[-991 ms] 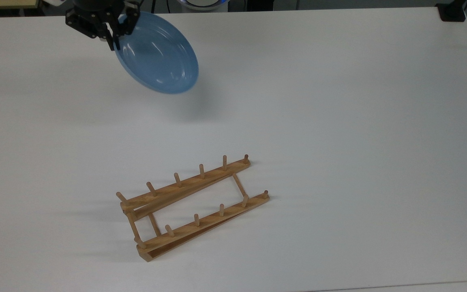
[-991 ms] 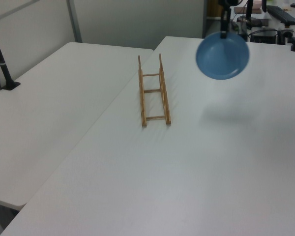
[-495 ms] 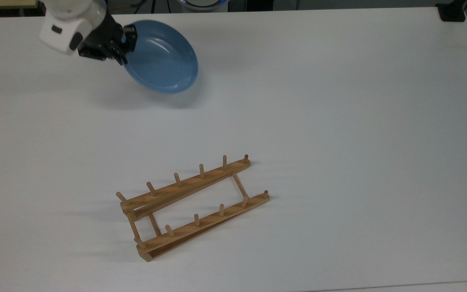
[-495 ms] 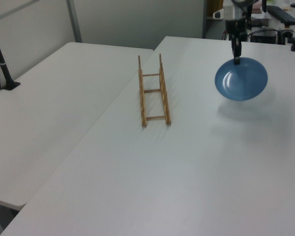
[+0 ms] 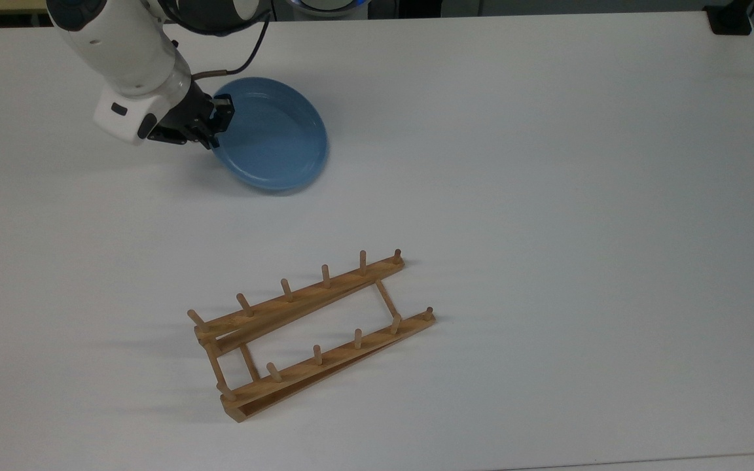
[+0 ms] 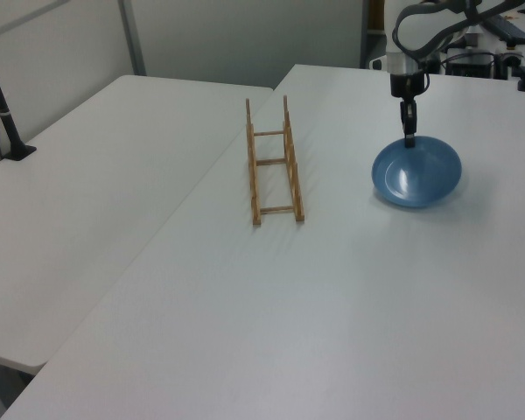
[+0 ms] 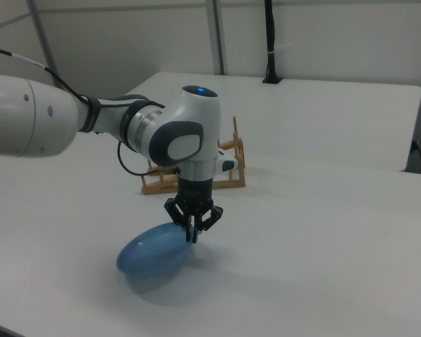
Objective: Pick plate from plate rack
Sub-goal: 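Lower the blue plate flat onto the table beside the rack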
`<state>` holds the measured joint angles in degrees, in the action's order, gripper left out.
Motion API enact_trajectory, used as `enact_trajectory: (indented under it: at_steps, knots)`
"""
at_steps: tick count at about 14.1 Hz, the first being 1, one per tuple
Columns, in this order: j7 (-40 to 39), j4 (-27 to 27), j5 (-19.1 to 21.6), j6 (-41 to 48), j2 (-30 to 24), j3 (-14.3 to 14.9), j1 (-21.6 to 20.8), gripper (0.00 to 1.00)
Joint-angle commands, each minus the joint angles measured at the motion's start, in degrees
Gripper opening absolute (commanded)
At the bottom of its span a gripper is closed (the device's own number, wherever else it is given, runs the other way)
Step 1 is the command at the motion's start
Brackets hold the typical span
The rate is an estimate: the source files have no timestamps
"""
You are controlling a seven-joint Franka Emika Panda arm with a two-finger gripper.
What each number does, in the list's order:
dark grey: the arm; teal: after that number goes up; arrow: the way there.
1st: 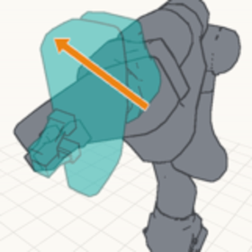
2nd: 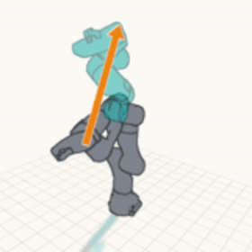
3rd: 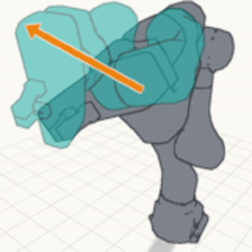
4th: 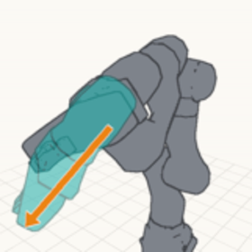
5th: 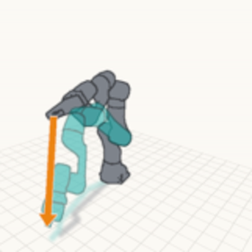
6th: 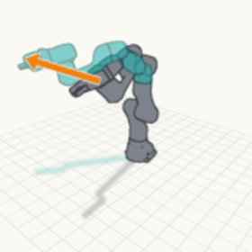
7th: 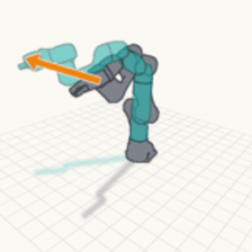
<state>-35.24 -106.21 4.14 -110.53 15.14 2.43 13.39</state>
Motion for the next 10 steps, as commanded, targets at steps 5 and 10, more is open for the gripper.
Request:
enact_trajectory:
  at_steps: [5,10]
  knots:
    - [9.2,1.5,1.3,-0.8,-2.1,-0.3,-0.1,1.0]
    - [23.7,7.1,1.3,6.1,-8.9,-0.7,-2.7,1.0]
